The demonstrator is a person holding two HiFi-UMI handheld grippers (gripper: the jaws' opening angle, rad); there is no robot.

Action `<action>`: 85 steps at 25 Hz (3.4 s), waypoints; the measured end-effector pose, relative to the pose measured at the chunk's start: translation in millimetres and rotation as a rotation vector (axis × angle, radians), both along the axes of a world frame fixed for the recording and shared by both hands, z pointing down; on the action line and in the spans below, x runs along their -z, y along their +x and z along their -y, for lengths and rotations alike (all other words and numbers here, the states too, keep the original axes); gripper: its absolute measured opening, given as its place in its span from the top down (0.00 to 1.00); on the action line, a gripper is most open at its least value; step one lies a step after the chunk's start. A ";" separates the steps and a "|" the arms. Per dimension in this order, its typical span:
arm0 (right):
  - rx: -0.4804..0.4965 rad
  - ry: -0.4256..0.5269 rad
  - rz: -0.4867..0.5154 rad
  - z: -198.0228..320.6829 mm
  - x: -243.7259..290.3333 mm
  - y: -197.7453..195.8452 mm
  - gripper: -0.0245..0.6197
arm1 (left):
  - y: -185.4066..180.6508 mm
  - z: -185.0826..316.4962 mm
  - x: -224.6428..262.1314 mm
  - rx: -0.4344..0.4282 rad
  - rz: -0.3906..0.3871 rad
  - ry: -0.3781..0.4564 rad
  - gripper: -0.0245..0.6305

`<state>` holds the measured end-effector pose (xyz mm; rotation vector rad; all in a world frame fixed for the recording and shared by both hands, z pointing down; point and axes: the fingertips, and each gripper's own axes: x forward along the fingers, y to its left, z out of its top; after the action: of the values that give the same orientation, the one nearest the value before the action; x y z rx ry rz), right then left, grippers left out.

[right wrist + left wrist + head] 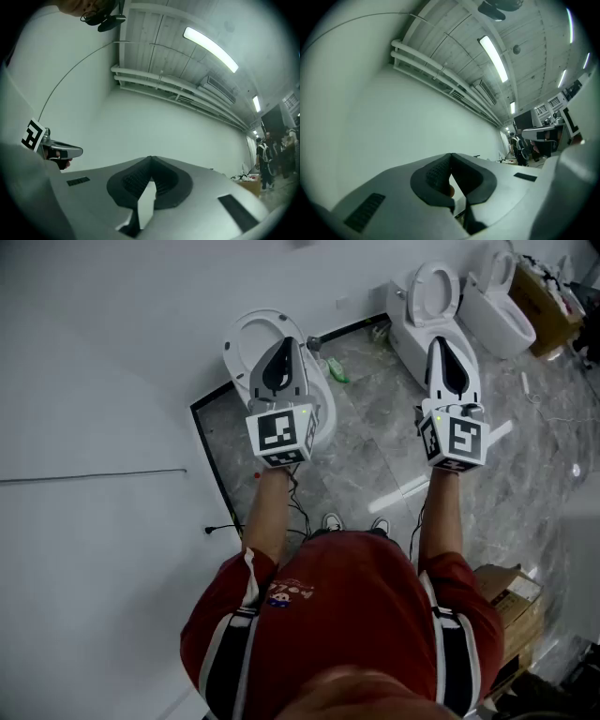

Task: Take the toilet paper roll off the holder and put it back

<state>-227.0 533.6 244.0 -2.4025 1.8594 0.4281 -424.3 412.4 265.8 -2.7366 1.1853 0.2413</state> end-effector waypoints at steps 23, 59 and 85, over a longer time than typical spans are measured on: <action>-0.030 0.021 0.065 34.4 -22.4 13.7 0.95 | 12.9 37.3 -16.2 -0.029 0.024 -0.003 0.93; 0.034 0.019 0.137 178.8 -59.7 345.5 0.95 | 332.4 171.7 -31.9 0.071 0.048 -0.008 0.93; 0.103 -0.040 0.069 475.7 -49.0 367.1 0.95 | 357.9 455.1 -46.7 0.137 -0.002 -0.044 0.93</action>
<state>140.1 57.9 293.0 -2.3014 1.9688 0.2982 -66.4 -42.8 312.5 -2.6770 1.3870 0.2034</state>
